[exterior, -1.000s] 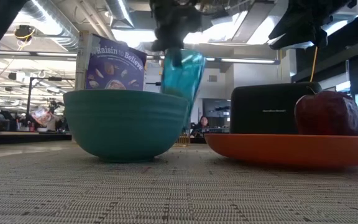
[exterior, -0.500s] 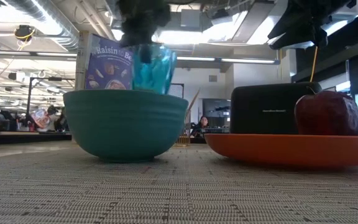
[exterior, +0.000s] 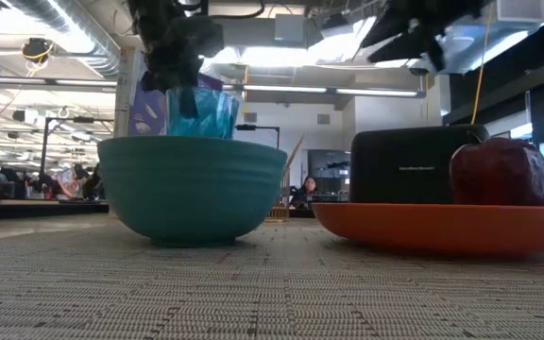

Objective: Arrange a breakfast setting
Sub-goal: Put the blue cup on the gray table mat

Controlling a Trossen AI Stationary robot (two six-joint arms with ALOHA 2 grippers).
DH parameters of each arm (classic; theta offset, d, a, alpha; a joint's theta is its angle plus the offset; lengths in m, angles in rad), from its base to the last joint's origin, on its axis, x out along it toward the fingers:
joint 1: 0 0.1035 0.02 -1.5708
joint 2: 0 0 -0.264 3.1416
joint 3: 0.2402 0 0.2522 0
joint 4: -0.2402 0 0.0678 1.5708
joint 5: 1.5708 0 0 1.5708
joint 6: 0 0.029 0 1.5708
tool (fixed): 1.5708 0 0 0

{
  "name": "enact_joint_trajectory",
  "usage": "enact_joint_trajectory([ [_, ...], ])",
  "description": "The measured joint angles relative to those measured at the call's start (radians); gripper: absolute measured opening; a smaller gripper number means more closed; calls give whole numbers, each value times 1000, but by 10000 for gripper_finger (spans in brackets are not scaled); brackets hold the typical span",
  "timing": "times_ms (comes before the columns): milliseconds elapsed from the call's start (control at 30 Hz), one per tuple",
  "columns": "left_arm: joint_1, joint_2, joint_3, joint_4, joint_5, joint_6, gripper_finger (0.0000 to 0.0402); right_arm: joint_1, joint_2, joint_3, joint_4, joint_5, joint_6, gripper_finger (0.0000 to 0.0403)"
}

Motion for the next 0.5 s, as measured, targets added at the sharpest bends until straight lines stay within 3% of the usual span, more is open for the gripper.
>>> enact_joint_trajectory([
  [233, 0, 1, -25, 54, 4, -15, 13, -147, 150, 54, 124, -181, -64, 147],
  [367, 12, 8, -30, 41, 26, -31, 50, -236, 251, 148, 113, -261, -156, 174],
  [500, 24, 5, -29, 47, 50, -33, 96, -328, 348, 249, 79, -245, -183, 215],
])
